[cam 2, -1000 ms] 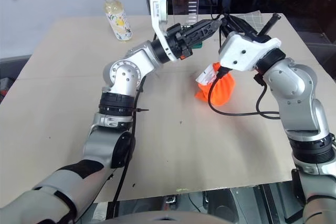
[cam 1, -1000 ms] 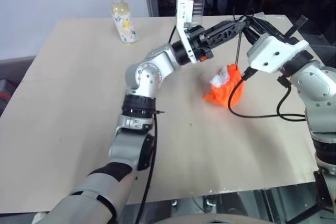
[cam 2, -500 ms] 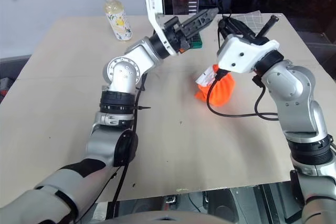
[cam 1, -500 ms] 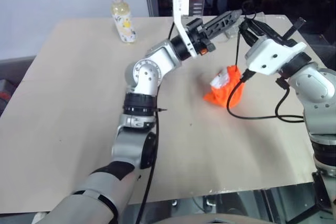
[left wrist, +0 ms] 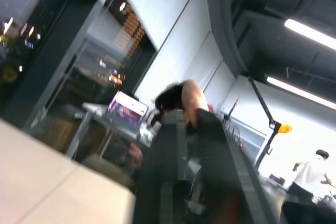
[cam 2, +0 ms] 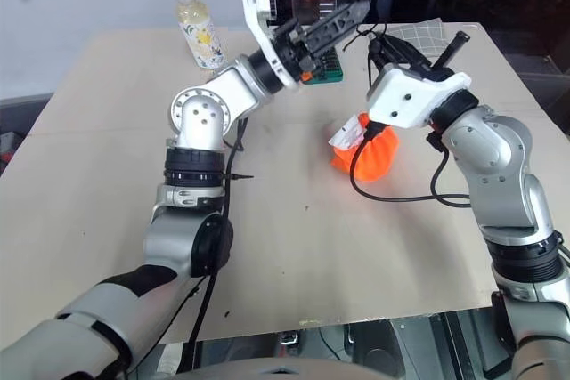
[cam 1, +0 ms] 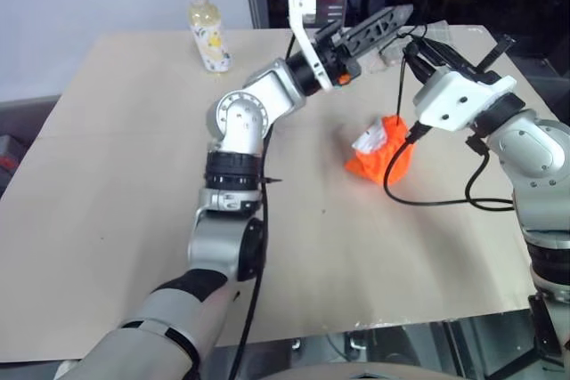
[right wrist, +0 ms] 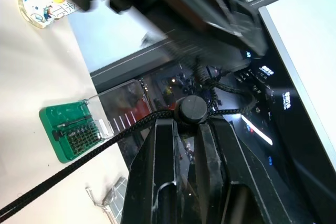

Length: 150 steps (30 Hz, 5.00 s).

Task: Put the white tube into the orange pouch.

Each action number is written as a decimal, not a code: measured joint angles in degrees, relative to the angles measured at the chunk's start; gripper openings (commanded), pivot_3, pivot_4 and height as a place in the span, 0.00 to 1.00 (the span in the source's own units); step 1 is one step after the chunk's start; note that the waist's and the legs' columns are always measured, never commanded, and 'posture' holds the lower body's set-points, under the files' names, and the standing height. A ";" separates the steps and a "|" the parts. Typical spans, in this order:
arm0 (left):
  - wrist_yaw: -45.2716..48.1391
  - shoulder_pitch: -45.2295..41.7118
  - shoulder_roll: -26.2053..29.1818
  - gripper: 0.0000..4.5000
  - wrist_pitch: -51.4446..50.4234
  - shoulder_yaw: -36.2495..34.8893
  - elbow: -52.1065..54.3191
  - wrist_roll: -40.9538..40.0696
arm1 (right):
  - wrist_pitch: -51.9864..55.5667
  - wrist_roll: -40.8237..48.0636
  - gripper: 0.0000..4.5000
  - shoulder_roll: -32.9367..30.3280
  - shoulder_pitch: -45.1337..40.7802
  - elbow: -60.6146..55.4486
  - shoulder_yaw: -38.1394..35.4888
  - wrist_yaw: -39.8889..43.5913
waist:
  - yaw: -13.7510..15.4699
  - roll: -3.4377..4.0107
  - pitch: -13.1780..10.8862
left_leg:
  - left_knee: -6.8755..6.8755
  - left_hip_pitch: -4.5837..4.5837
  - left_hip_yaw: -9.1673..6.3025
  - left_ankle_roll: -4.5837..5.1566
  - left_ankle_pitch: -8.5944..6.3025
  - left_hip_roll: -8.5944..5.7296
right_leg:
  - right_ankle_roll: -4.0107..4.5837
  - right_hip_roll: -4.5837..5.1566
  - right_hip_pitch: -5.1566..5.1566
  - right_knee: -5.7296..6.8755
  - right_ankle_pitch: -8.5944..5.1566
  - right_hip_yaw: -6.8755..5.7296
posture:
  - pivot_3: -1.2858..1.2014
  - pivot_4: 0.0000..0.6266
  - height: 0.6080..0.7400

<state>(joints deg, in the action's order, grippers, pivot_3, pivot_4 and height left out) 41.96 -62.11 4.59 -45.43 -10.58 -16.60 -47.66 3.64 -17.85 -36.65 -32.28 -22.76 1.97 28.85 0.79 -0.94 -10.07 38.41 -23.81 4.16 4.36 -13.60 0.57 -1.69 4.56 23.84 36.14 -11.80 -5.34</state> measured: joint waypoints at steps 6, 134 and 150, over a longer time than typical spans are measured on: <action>0.12 3.60 0.87 0.37 0.23 1.22 2.06 1.02 | 0.23 -0.05 0.00 0.12 0.35 -0.66 0.01 0.05 | 0.08 0.00 0.00 | 0.01 -0.01 -0.01 0.00 0.00 0.00 | 0.10 0.01 0.00 0.00 0.06 0.00 | 0.52 0.24 1.00; 4.38 -2.71 2.62 0.00 -4.19 -0.66 0.30 -3.83 | 48.67 62.40 0.06 11.62 -4.98 -7.40 -16.69 -9.15 | -0.02 0.01 0.00 | 0.00 -0.04 0.03 0.15 -0.09 -0.03 | 0.14 0.03 0.07 0.08 0.08 0.08 | 0.52 0.24 1.00; 3.43 -2.98 2.31 0.00 -4.06 -1.27 0.21 -4.28 | 47.74 60.91 0.06 9.88 -2.53 -7.28 -14.93 -9.30 | -0.02 0.01 0.00 | 0.00 -0.05 0.04 0.16 -0.10 -0.03 | 0.14 0.03 0.07 0.06 0.08 0.08 | 0.52 0.24 1.00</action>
<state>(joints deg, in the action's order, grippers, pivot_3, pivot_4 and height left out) 45.39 -65.09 6.90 -49.48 -11.85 -16.38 -51.94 51.38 43.05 -26.78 -34.81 -30.04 -12.96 19.56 0.77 -0.93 -10.07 38.41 -23.86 4.20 4.53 -13.70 0.54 -1.56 4.59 23.92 36.20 -11.72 -5.26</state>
